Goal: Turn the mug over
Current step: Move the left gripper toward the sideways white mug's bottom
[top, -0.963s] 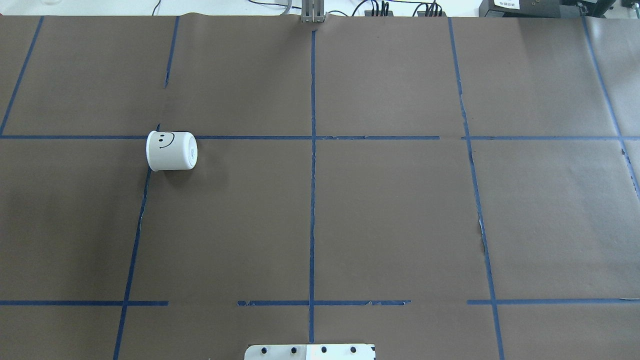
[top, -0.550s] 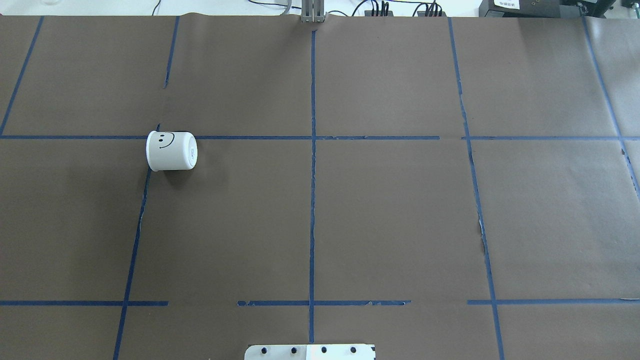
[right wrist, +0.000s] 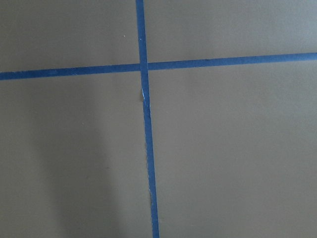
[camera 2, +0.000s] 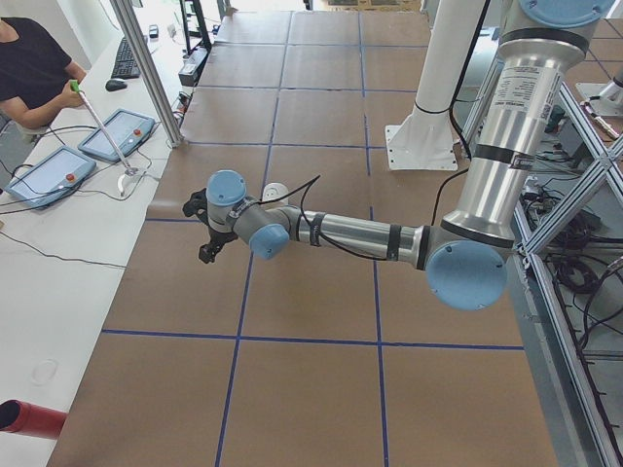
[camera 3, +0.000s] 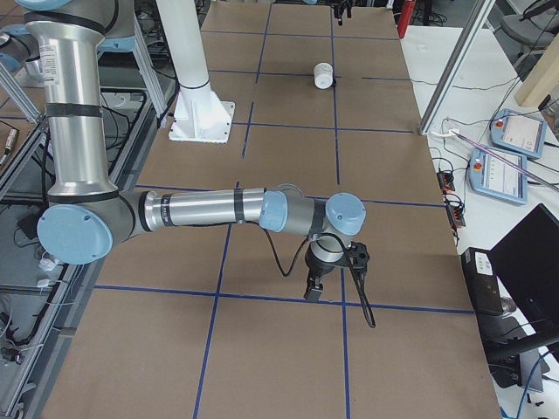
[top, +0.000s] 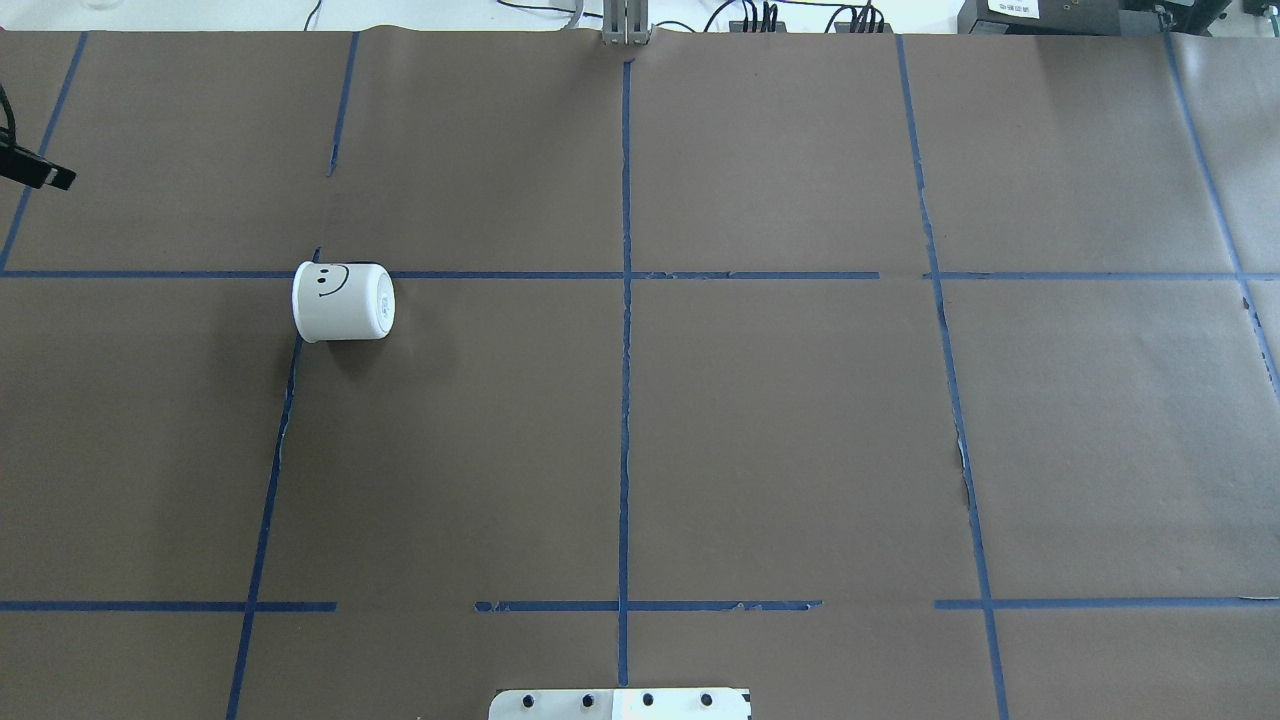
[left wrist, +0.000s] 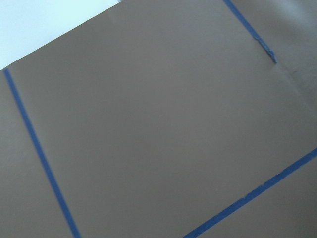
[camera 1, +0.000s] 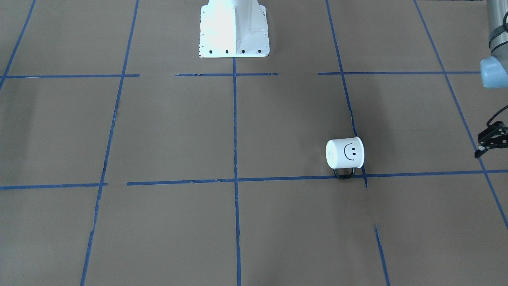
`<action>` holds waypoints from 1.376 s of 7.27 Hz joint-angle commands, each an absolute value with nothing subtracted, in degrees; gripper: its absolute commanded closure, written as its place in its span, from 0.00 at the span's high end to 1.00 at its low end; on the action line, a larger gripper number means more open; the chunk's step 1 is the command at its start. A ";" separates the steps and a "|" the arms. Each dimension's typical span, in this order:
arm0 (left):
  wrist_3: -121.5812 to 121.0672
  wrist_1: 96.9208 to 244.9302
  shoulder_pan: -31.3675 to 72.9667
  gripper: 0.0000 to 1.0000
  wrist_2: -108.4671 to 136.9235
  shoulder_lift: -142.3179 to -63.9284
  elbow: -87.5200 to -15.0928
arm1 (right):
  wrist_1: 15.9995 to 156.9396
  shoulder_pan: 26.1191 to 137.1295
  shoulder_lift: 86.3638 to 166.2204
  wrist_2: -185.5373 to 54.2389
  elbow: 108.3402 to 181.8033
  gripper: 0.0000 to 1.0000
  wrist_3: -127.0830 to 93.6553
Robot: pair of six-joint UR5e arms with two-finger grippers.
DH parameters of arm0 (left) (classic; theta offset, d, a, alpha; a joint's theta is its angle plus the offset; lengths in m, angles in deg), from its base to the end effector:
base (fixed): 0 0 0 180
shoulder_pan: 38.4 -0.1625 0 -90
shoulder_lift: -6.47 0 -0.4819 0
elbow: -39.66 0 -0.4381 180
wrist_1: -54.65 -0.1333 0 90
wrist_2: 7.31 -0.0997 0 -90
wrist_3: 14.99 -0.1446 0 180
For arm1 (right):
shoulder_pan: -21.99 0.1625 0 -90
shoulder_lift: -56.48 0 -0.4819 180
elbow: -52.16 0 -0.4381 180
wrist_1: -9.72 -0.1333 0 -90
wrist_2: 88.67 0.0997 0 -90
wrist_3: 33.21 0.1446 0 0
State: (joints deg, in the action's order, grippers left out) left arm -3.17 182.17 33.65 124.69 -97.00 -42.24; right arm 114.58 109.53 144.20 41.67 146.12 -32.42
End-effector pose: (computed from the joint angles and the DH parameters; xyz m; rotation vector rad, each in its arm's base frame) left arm 0.1793 -0.6721 0.6010 0.5124 0.8604 0.3720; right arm 0.0166 -0.5379 0.7203 -0.1640 -0.6983 0.0251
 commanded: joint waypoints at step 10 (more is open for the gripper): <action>68.36 231.03 21.11 1.00 124.62 -99.15 -29.07 | 114.58 109.53 144.20 41.67 146.12 1.00 -32.42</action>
State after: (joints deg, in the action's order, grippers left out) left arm 62.06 227.91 22.02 125.00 -97.63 -30.00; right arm 114.58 109.53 144.19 41.67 146.12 -32.42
